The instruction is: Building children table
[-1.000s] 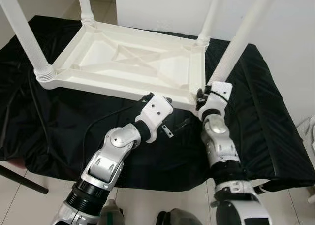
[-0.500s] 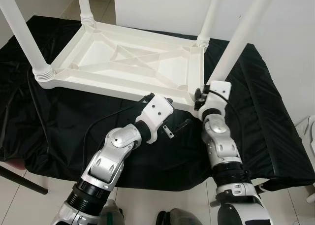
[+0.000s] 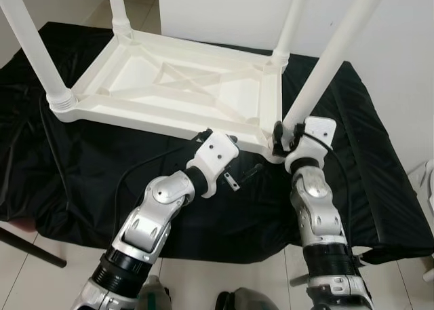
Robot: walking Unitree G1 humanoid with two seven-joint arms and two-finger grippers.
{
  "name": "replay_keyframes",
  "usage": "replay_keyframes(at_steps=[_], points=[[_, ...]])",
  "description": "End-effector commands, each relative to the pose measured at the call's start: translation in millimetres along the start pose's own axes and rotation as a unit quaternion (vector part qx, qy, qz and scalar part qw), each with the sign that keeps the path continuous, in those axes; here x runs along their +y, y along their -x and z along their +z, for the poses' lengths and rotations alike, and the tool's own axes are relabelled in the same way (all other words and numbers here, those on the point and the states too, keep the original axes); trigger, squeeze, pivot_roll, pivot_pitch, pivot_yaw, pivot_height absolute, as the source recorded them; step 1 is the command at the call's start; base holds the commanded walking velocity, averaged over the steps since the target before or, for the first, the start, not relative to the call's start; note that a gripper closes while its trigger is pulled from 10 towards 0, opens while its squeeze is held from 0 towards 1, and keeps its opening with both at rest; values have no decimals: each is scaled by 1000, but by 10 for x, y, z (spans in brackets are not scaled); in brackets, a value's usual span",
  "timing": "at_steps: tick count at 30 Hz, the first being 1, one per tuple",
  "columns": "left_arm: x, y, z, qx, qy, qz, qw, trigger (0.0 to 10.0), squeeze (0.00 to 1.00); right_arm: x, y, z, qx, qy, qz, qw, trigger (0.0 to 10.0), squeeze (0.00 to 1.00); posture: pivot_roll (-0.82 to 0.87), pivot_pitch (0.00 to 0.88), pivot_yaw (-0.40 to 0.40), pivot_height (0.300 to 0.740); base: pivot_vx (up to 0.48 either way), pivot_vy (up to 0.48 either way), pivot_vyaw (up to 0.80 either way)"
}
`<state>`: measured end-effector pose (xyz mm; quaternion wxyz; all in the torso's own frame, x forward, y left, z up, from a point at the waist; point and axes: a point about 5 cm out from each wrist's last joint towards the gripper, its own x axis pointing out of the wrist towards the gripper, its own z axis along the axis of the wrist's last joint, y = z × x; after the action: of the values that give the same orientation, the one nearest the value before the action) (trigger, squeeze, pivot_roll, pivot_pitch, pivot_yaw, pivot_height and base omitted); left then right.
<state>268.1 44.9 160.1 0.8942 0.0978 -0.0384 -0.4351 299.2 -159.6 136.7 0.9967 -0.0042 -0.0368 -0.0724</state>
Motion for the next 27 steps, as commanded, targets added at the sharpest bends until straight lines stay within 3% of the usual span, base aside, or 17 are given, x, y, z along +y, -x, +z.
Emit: replay_keyframes(at_steps=[1, 6, 7, 9, 10, 16, 17, 18, 19, 27], points=[[54, -4, -30, 13, 1, 39, 999, 10000, 0, -92, 39, -84, 23, 9, -15, 1000, 10000, 0, -1, 0, -78, 740, 0, 0, 0], [98, -13, -51, 22, 16, 51, 998, 10000, 0, -122, 131, -105, 23, 3, -10, 1000, 10000, 0, -5, 0, -73, 740, 0, 0, 0], [102, -12, -52, 23, 16, 52, 998, 10000, 0, -123, 174, -118, 25, -1, -3, 1000, 2510, 0, -7, 0, -73, 740, 0, 0, 0], [101, -11, -51, 23, 15, 51, 998, 10000, 0, -121, 202, -125, 27, -3, 1, 1000, 2510, 0, -7, 0, -73, 740, 0, 0, 0], [100, -8, -55, 24, 17, 50, 998, 10000, 0, -111, 226, -136, 30, -5, 10, 1000, 0, 0, -9, 0, -72, 740, 0, 0, 0], [114, -14, -62, 30, 25, 54, 998, 10000, 0, -59, 262, -177, 54, -27, 50, 997, 0, 0, -10, 0, -71, 740, 0, 0, 0], [139, -16, -55, 30, 24, 62, 997, 10000, 0, -28, 258, -195, 62, -35, 63, 996, 7020, 0, -8, 0, -70, 740, 0, 0, 0], [157, -18, -50, 29, 23, 67, 997, 10000, 0, -6, 256, -206, 67, -40, 71, 994, 7020, 0, -8, 0, -70, 740, 0, 0, 0], [179, -19, -45, 29, 28, 72, 997, 10000, 0, 23, 243, -209, 70, -50, 83, 993, 10000, 0, -8, 0, -70, 740, 0, 0, 0], [227, -32, -32, 33, 25, 80, 996, 10000, 0, 110, 123, -172, 65, -62, 128, 988, 10000, 0, -1, 0, -70, 740, 0, 0, 0]])
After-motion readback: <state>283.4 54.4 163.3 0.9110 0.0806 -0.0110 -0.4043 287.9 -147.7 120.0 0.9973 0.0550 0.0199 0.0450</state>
